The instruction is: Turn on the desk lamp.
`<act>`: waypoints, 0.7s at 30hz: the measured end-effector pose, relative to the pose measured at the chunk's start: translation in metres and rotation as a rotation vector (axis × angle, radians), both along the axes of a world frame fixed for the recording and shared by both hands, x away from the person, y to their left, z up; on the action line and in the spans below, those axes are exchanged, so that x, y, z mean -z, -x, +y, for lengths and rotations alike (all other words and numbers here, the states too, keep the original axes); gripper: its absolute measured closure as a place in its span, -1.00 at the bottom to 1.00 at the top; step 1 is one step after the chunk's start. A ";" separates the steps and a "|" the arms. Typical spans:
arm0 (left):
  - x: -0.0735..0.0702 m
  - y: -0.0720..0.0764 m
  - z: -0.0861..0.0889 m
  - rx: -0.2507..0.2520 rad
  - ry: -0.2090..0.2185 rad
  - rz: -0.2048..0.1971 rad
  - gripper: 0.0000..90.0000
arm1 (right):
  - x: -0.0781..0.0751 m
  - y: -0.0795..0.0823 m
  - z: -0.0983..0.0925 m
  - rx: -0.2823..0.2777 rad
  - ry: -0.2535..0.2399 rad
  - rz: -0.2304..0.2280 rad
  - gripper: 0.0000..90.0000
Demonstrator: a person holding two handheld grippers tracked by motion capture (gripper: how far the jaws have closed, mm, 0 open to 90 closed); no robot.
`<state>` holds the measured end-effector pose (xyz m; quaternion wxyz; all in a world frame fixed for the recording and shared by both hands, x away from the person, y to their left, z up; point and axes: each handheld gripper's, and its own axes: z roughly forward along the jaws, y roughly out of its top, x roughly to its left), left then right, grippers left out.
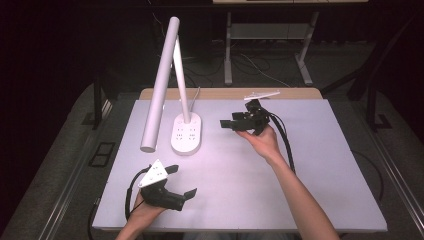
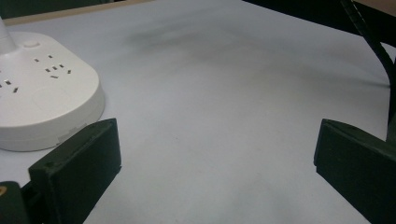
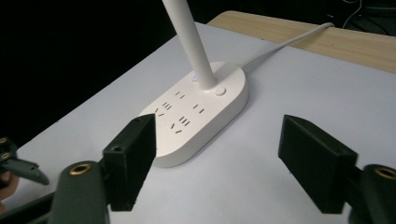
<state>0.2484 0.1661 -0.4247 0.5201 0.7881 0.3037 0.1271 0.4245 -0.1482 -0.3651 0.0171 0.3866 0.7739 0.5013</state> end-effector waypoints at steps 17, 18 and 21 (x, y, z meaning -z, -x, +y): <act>0.000 0.001 -0.001 0.001 0.002 0.003 -1.00 | 0.002 0.051 -0.058 0.047 0.016 -0.041 -1.00; 0.000 0.001 -0.001 0.002 0.001 0.002 -1.00 | 0.002 0.054 -0.061 0.050 0.017 -0.043 -1.00; 0.000 0.001 -0.002 0.003 0.000 0.003 -1.00 | 0.004 0.063 -0.070 0.053 0.015 -0.043 -1.00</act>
